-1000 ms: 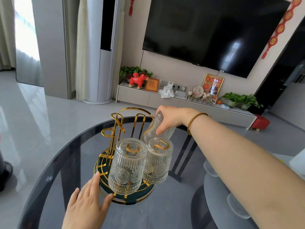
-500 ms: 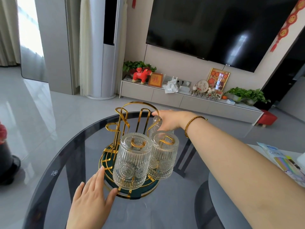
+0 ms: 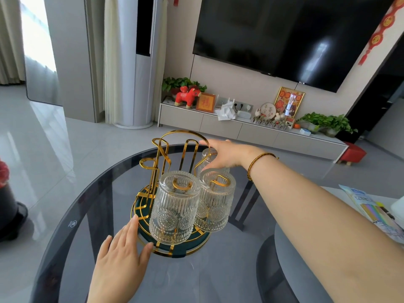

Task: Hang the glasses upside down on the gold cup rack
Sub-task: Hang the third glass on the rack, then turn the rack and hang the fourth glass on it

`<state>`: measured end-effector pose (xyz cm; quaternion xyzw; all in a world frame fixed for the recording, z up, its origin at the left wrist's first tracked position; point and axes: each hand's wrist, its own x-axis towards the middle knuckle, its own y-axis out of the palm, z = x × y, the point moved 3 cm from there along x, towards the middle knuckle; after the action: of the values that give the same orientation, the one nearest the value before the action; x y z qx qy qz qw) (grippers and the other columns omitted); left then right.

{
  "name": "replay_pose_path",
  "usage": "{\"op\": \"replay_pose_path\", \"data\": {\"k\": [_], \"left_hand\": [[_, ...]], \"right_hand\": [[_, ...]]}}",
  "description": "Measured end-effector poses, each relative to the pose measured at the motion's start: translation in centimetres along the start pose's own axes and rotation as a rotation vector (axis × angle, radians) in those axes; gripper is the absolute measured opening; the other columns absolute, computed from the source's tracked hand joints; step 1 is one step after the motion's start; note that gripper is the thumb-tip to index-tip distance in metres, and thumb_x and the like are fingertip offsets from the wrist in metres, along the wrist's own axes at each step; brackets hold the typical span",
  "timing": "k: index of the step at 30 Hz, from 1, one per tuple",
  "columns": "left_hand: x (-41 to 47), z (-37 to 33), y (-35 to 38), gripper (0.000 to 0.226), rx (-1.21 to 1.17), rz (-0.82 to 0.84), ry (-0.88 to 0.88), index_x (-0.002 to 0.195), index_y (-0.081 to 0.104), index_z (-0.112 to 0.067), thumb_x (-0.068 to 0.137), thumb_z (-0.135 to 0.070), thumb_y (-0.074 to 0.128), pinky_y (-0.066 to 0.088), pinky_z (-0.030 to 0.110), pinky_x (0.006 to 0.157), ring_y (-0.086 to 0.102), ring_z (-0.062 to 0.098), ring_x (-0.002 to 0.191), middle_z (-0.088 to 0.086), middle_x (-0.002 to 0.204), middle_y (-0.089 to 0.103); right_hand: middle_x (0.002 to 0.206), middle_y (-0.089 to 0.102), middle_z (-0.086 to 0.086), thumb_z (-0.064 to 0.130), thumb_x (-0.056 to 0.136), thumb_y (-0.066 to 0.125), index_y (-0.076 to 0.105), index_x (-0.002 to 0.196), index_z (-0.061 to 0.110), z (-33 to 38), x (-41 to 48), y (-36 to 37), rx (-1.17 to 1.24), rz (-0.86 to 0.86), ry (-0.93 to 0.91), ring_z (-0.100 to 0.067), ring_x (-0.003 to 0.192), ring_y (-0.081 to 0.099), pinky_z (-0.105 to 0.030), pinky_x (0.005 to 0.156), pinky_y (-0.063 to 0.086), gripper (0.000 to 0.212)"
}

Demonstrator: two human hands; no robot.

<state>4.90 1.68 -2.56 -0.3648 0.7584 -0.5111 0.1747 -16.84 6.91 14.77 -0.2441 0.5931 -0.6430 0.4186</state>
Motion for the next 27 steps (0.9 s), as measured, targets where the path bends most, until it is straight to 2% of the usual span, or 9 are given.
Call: {"op": "replay_pose_path", "data": {"k": [7,9,11,14,17,19,22,24,27], "left_hand": [[-0.2,-0.3,-0.3,0.068,-0.008,0.002,-0.01,0.142,0.001,-0.021,0.089,-0.052,0.03,0.017,0.034,0.117,0.026,0.014,0.139,-0.003,0.151,0.028],[-0.3,-0.4,-0.6,0.067,-0.039,0.0,-0.019,0.142,0.008,-0.018,0.089,-0.049,0.036,0.02,0.036,0.115,0.031,0.018,0.137,0.001,0.15,0.031],[-0.8,-0.7,-1.1,0.065,-0.107,-0.008,-0.018,0.14,0.021,-0.013,0.087,-0.04,0.048,0.026,0.042,0.113,0.038,0.026,0.132,0.009,0.145,0.039],[-1.4,-0.8,-1.5,0.051,-0.215,-0.076,-0.025,0.123,0.047,-0.001,0.079,-0.018,0.066,0.041,0.056,0.095,0.053,0.044,0.113,0.026,0.121,0.058],[-2.6,-1.0,-1.6,0.027,-0.274,-0.128,-0.048,0.098,0.061,0.004,0.073,-0.004,0.07,0.046,0.059,0.08,0.057,0.051,0.094,0.031,0.097,0.064],[-3.9,-1.9,-1.8,0.013,-0.272,-0.152,0.036,0.082,0.066,0.001,0.07,0.003,0.071,0.048,0.055,0.07,0.06,0.048,0.079,0.027,0.08,0.065],[-6.3,-4.3,-1.1,0.02,-0.229,-0.132,0.229,0.068,0.067,-0.004,0.06,0.012,0.076,0.042,0.039,0.056,0.059,0.039,0.059,0.018,0.064,0.065],[-7.1,-5.6,-0.6,0.015,-0.22,-0.062,0.286,0.072,0.068,-0.003,0.063,0.007,0.075,0.045,0.042,0.06,0.062,0.04,0.07,0.017,0.074,0.069],[-7.1,-6.8,0.7,0.018,-0.153,0.09,0.239,0.092,0.068,-0.008,0.075,-0.012,0.071,0.046,0.049,0.087,0.059,0.037,0.101,0.015,0.102,0.067]], "right_hand": [[0.149,0.027,-0.005,0.04,0.07,0.069,0.02,0.139,0.029,-0.9,-2.7,-1.9,0.23,-0.132,0.007,-0.026,0.138,0.019,-0.048,0.112,0.023,0.085],[0.146,0.033,-0.004,0.035,0.071,0.069,0.025,0.138,0.026,-1.4,-4.7,-2.6,0.285,-0.207,-0.007,-0.024,0.136,0.023,-0.04,0.11,0.026,0.08],[0.142,0.038,-0.004,0.03,0.073,0.07,0.031,0.135,0.023,-2.3,-7.3,-3.1,0.329,-0.307,-0.001,-0.021,0.13,0.033,-0.029,0.098,0.03,0.073],[0.129,0.049,-0.002,0.023,0.075,0.068,0.042,0.127,0.021,-4.9,-12.2,-3.2,0.445,-0.458,0.048,-0.014,0.111,0.045,-0.025,0.09,0.035,0.058],[0.108,0.054,0.002,0.016,0.077,0.066,0.052,0.115,0.019,-8.4,-17.1,-1.7,0.583,-0.613,0.126,-0.012,0.093,0.051,-0.019,0.079,0.041,0.041],[0.099,0.056,0.001,0.011,0.078,0.064,0.056,0.109,0.015,-10.7,-19.8,0.2,0.677,-0.711,0.19,-0.01,0.081,0.053,-0.006,0.066,0.043,0.033],[0.085,0.057,0.004,0.011,0.078,0.064,0.057,0.1,0.014,-14.1,-22.9,3.9,0.799,-0.884,0.345,-0.002,0.072,0.052,-0.004,0.06,0.042,0.023],[0.081,0.056,0.004,0.013,0.077,0.065,0.056,0.096,0.013,-15.6,-24.1,6.4,0.841,-1.063,0.474,-0.008,0.072,0.052,-0.008,0.063,0.043,0.022],[0.097,0.053,-0.009,0.014,0.071,0.071,0.051,0.102,0.006,-17.1,-25.1,10.5,0.86,-1.323,0.694,-0.021,0.088,0.049,-0.034,0.085,0.046,0.038]]}}
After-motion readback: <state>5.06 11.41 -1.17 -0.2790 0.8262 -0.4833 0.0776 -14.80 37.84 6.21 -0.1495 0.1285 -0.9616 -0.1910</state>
